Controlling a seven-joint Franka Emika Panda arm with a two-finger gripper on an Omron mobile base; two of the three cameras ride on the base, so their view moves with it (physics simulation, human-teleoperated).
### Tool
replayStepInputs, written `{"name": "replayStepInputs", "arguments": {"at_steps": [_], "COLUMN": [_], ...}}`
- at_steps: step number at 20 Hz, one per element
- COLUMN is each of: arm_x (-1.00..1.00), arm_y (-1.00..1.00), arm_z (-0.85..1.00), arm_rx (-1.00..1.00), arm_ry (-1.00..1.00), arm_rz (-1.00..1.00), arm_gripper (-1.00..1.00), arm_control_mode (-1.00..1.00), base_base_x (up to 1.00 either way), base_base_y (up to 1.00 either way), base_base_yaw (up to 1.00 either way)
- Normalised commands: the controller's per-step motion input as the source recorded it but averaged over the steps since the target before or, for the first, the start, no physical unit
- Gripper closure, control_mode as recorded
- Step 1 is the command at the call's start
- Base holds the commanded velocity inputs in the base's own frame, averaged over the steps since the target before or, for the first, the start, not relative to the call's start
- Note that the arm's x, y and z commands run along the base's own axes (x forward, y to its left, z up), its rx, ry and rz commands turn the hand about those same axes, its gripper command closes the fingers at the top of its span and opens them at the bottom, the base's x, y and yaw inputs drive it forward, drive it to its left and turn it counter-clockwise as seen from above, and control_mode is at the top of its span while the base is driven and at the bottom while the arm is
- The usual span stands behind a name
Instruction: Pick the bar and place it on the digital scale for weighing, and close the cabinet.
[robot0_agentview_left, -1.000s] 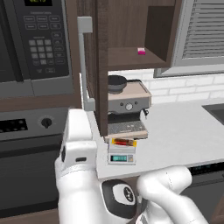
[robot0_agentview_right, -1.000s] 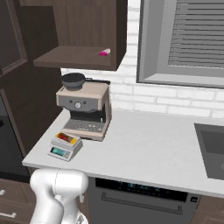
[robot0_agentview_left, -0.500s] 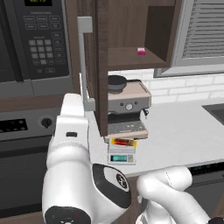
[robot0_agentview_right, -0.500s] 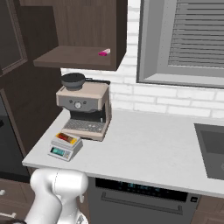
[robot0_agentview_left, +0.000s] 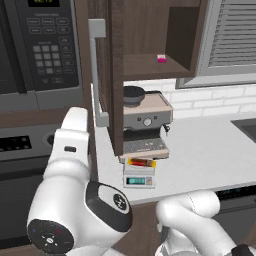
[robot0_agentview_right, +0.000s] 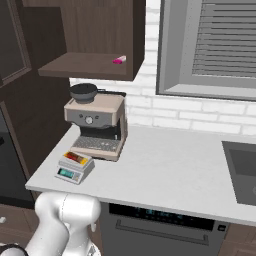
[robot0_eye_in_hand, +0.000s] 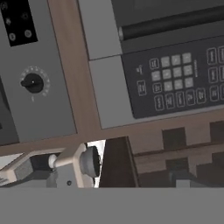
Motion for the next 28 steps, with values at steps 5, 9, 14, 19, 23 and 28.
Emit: {"name": "replayStepInputs", "arguments": {"at_steps": [5, 9, 14, 19, 23, 28], "arm_x": [0.3, 0.3, 0.19, -0.18, -0.3, -0.07], "arm_y": [-0.05, -0.06, -0.16, -0.35, -0.39, -0.64], "arm_z": [0.0, 0.0, 0.0, 0.07, 0.11, 0.08], "arm_rx": [0.0, 0.0, 0.0, 0.0, 0.0, 0.0], "arm_ry": [0.09, 0.09, 0.07, -0.01, -0.01, 0.0], "arm_rz": [-0.08, -0.07, -0.06, -0.03, -0.02, -0.04], "arm_gripper": [-1.0, -1.0, -1.0, -1.0, -1.0, -1.0], "arm_control_mode": [-1.0, -1.0, -1.0, -1.0, -1.0, -1.0], "base_base_x": [0.0, 0.0, 0.0, 0.0, 0.0, 0.0], "base_base_y": [0.0, 0.0, 0.0, 0.0, 0.0, 0.0], "base_base_yaw": [0.0, 0.0, 0.0, 0.0, 0.0, 0.0]}}
